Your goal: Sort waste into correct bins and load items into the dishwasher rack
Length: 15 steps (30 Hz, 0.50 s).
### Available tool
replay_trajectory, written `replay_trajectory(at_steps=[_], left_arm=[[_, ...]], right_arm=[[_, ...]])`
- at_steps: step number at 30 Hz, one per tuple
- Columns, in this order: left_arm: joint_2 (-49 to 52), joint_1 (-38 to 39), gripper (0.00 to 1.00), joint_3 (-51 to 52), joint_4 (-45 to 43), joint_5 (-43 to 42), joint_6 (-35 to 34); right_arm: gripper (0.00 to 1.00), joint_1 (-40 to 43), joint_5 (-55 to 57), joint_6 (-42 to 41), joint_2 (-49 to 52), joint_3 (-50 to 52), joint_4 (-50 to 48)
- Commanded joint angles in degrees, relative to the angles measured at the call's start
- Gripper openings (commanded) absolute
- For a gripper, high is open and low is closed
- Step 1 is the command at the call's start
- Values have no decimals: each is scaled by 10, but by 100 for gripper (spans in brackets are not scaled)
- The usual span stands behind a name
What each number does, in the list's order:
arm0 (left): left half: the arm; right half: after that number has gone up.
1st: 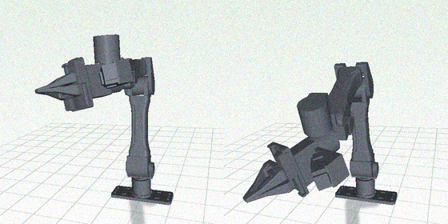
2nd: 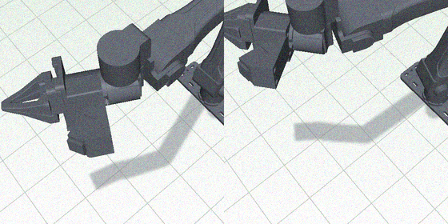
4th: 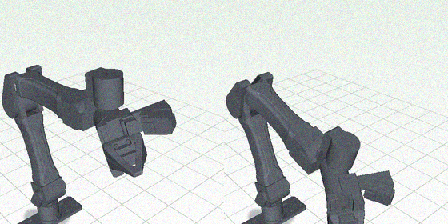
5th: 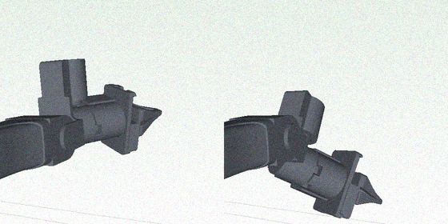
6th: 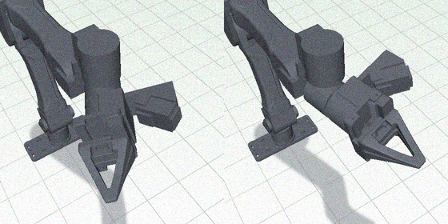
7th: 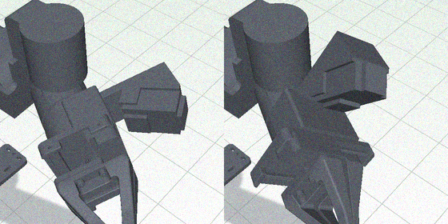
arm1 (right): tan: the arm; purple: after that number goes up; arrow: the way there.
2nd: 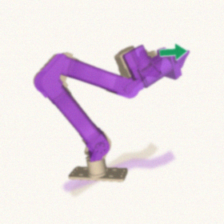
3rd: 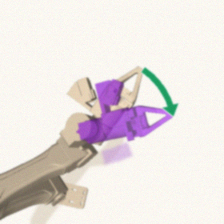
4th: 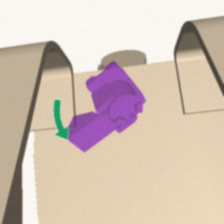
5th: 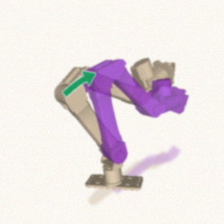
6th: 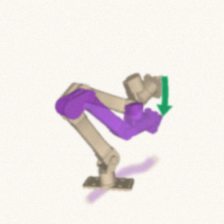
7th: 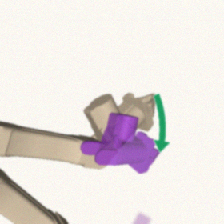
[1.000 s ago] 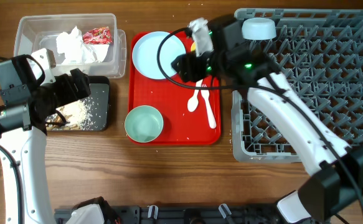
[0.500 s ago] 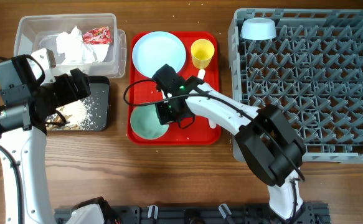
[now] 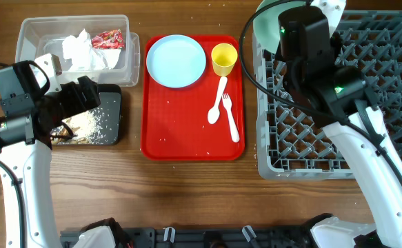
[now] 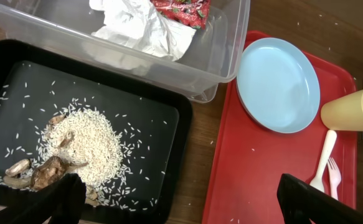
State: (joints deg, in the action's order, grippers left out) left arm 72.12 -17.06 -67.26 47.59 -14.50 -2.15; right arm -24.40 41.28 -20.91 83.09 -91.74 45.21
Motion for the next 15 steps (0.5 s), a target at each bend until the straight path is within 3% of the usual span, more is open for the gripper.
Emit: replay_trajectory(at_steps=[1, 4, 6, 10, 15], left_arm=[[-1, -3, 100, -5, -2, -5, 11], [-1, -3, 100, -5, -2, -5, 11], [-1, -3, 100, -5, -2, -5, 11], [-1, -3, 100, -5, -2, -5, 11], [-1, -3, 100, -5, -2, -5, 11]], right_arm=[[4, 24, 95, 29, 3, 3, 4], [4, 76, 146, 70, 35, 4, 17], [4, 108, 151, 197, 96, 4, 17], [4, 110, 274, 339, 211, 4, -8], [4, 108, 320, 377, 302, 4, -7]])
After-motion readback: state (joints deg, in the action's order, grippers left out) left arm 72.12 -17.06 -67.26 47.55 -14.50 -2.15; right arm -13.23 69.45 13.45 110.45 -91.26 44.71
